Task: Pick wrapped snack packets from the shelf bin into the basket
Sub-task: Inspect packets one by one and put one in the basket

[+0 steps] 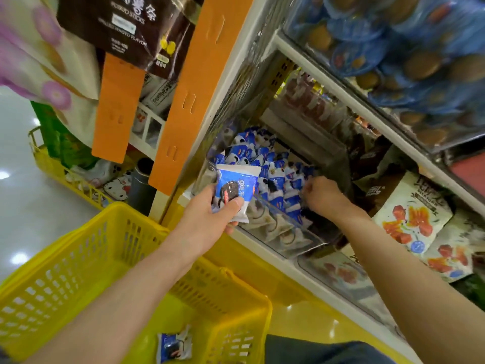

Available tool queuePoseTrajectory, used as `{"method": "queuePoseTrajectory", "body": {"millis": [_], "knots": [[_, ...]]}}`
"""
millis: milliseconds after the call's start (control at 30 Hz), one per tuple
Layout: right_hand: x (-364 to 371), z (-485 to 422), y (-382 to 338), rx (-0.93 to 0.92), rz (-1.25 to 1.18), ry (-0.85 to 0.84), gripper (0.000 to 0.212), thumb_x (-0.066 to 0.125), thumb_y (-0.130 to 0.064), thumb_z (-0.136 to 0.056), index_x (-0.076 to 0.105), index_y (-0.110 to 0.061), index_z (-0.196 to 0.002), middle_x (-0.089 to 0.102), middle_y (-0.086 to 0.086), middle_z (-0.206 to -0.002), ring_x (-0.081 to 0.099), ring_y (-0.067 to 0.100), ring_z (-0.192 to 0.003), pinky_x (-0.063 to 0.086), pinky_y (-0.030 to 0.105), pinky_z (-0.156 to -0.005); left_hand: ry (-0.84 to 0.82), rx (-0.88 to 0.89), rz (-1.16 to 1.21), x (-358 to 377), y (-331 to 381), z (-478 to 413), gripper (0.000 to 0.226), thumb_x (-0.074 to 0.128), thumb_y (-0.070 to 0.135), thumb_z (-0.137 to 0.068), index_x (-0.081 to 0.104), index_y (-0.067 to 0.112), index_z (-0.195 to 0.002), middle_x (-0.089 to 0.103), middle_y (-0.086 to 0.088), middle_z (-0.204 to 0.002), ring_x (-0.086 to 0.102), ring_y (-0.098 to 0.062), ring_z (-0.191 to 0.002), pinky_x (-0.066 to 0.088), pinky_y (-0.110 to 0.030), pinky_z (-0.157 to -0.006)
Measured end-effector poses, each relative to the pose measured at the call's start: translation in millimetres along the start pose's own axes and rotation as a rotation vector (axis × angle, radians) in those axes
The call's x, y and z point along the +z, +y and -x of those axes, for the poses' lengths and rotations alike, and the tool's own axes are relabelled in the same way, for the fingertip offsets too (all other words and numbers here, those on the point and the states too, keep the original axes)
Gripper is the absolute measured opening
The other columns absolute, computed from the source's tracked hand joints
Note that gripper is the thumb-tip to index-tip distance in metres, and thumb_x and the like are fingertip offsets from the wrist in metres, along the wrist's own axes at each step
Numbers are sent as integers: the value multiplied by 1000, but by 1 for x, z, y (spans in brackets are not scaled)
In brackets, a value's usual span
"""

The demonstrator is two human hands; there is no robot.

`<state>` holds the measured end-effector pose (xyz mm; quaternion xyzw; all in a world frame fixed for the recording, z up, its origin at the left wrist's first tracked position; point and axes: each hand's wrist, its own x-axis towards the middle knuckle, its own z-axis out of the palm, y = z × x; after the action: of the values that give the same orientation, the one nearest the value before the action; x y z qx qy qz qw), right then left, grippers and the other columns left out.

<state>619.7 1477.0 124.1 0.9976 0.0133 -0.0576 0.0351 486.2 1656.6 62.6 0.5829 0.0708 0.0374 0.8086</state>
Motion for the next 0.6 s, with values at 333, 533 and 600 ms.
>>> {"method": "queuePoseTrajectory", "body": {"millis": [333, 533, 600], "knots": [[11, -6, -7, 139, -311, -123, 28, 59, -27, -90, 58, -1, -80, 60, 16, -87, 60, 29, -89, 51, 41, -87, -6, 9, -5, 1, 2, 2, 14, 57, 24, -90, 50, 35, -86, 63, 11, -86, 65, -7, -76, 55, -17, -59], [5, -1, -6, 93, -201, 18, 21, 59, -25, -90, 62, -11, -74, 60, 4, -71, 60, 20, -73, 47, 30, -65, -11, -48, 34, 4, 6, 4, 11, 53, 27, -92, 52, 34, -83, 65, 10, -82, 64, -1, -61, 54, -16, -55], [-2, 6, -4, 21, -226, 244, 16, 54, -25, -92, 61, -13, -85, 56, -2, -72, 57, 15, -69, 41, 25, -57, -15, -99, 77, 5, 7, 3, 11, 51, 27, -93, 53, 32, -83, 66, 6, -83, 64, -3, -60, 54, -19, -55]]}}
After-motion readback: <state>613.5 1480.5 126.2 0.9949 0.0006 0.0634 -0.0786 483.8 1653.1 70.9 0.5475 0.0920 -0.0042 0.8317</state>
